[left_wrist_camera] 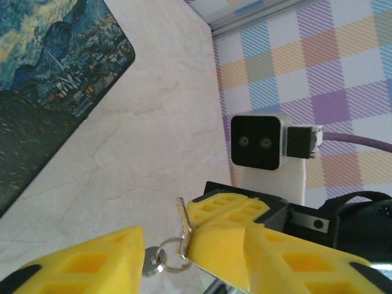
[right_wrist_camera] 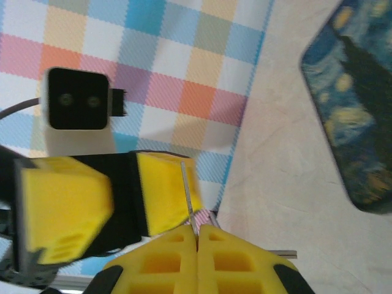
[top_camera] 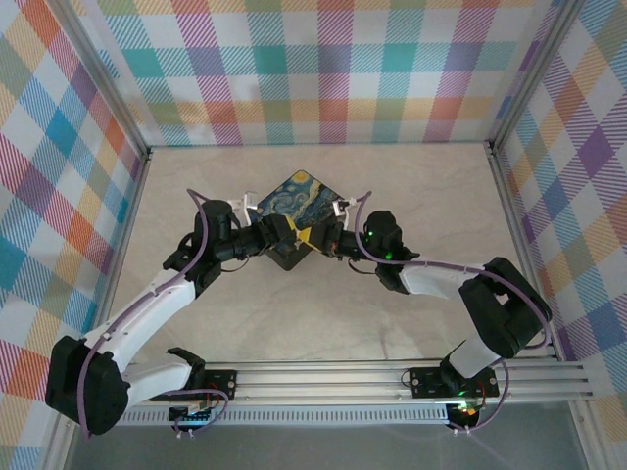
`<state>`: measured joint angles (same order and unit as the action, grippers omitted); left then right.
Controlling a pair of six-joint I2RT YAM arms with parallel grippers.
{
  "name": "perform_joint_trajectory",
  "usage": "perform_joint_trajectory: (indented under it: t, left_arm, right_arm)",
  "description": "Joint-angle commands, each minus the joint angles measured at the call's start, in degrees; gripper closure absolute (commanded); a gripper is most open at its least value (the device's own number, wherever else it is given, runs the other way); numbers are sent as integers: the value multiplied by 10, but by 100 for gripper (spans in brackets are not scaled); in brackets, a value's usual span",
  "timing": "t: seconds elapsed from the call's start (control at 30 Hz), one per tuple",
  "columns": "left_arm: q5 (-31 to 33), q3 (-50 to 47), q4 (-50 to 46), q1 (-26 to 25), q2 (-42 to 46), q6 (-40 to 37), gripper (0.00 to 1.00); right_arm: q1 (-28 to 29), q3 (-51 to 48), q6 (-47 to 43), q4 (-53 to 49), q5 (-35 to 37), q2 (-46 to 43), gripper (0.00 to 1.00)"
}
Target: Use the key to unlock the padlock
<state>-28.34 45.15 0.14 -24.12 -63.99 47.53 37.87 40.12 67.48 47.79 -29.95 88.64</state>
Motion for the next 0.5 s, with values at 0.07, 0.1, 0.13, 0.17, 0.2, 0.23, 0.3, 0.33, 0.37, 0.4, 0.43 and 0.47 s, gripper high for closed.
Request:
perform_joint_trajectory:
  t: [0.07, 0.1, 0.13, 0.17, 0.2, 0.23, 0.3, 0.33, 0.37, 0.4, 0.43, 0.47]
  left_arm:
    - [52, 45, -114, 18, 3, -59, 44]
    - [68, 54, -145, 17, -3, -71, 43]
    - [90, 65, -190, 17, -12, -86, 43]
    - [109, 72, -220, 16, -22, -97, 43]
    - [122, 75, -233, 15, -31, -105, 42]
    - [137, 77, -245, 13, -38, -109, 42]
    - [168, 81, -257, 9, -51, -108, 41]
    - [188, 86, -267, 7, -60, -103, 40]
    - [210, 94, -282, 7, -70, -99, 40]
    - [235, 106, -306, 6, -86, -93, 40]
    - [254, 117, -324, 6, -100, -88, 39]
    - [268, 123, -338, 6, -114, -82, 38]
  right_arm:
    - [-19, -23, -77, -111, 5, -57, 100]
    - [-22, -23, -91, -147, 8, -68, 100]
    - [-26, -23, -109, -178, 13, -82, 100]
    - [-32, -23, -126, -206, 16, -93, 100]
    - [-36, -24, -138, -226, 18, -102, 100]
    - [-41, -23, -150, -247, 20, -110, 100]
    - [-52, -14, -178, -305, 22, -122, 100]
    - [-56, -7, -193, -334, 23, -125, 100]
    - [-57, -1, -207, -356, 26, -128, 100]
    - [-58, 5, -219, -376, 28, -131, 100]
    - [-59, 10, -228, -389, 30, -134, 100]
    - [-58, 11, -234, -396, 31, -138, 100]
